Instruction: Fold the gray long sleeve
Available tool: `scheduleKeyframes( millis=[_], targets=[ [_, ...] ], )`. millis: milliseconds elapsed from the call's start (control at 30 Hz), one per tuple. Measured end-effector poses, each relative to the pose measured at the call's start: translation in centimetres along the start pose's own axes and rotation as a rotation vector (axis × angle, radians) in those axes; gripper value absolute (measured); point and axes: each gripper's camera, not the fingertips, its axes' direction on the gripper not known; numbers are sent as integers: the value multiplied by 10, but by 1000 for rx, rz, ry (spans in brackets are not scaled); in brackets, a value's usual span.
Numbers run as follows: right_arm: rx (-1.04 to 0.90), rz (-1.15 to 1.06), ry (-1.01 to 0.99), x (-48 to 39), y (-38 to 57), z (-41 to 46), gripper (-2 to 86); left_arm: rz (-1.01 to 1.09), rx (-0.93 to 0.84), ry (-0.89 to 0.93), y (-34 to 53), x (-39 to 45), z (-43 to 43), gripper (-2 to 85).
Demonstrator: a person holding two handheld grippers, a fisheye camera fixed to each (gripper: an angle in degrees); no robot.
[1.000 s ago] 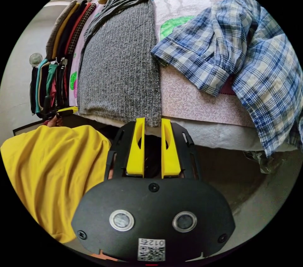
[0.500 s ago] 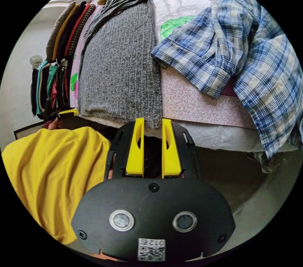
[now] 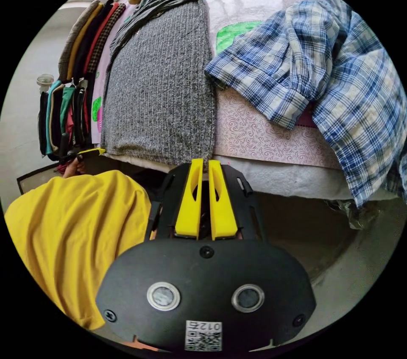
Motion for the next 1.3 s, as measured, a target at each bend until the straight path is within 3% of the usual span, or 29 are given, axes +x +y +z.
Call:
scheduleKeyframes(
  millis=[100, 167, 367, 767, 1000, 1300],
  targets=[
    [29, 12, -127, 18, 11, -31, 20, 13, 36, 199, 12, -18, -22, 8],
    [80, 30, -323, 37, 21, -59, 18, 30, 87, 349, 22, -30, -44, 7],
    [144, -17, -574, 59, 46, -118, 17, 106, 205, 612, 47, -46, -97, 6],
    [364, -123, -882, 93, 98, -220, 19, 135, 410, 810, 106, -58, -186, 6],
    [450, -223, -950, 106, 115, -262, 20, 163, 471, 901, 121, -53, -220, 6],
    [548, -196, -1002, 124, 29, -280, 21, 134, 552, 977, 29, -48, -261, 7]
  ],
)
